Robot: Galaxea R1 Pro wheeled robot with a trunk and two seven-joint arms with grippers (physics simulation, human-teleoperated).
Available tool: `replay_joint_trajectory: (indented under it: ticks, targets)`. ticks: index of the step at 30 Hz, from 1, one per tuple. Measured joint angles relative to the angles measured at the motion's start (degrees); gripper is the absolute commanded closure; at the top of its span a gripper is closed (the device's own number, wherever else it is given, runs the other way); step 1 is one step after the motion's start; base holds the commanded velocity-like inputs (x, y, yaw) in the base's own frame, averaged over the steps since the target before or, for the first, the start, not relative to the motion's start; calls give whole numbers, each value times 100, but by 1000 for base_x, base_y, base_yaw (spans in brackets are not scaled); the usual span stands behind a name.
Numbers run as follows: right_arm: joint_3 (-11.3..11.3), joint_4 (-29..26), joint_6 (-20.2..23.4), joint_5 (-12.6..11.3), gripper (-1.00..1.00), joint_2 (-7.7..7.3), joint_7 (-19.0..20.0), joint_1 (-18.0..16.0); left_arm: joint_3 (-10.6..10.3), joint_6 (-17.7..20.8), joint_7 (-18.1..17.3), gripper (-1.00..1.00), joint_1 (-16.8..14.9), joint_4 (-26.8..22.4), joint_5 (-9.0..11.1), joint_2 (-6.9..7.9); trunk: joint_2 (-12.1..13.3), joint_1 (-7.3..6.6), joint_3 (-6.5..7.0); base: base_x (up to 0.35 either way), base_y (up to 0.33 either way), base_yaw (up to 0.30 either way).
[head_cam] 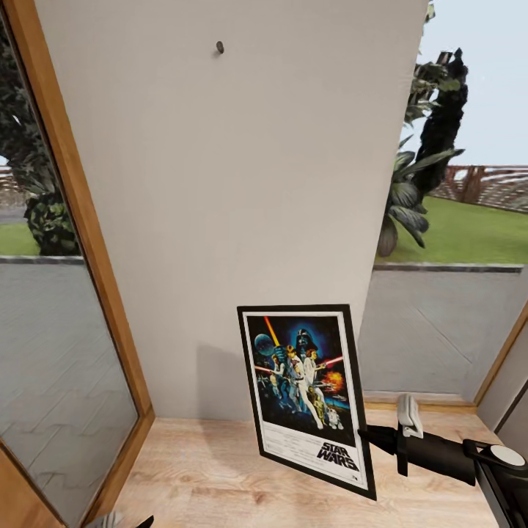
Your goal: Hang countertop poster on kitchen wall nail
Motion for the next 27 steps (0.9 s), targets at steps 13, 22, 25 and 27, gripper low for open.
replay_joint_trajectory:
  ticks: [13,22,25,27]
  targets:
    - [0,0,0,0,100,3,0,1,-27,0,-5,-100,0,0,-9,0,360,-197,161,0,0,0]
    - [0,0,0,0,100,4,0,3,-29,5,-1,-100,0,0,-9,0,721,-395,323,0,0,0]
    - [0,-2,0,0,100,5,0,3,-32,7,2,-100,0,0,-9,-1,841,-461,377,0,0,0]
    - [-1,-2,0,0,100,5,0,4,-33,8,3,-100,0,0,-9,-1,921,-505,413,0,0,0]
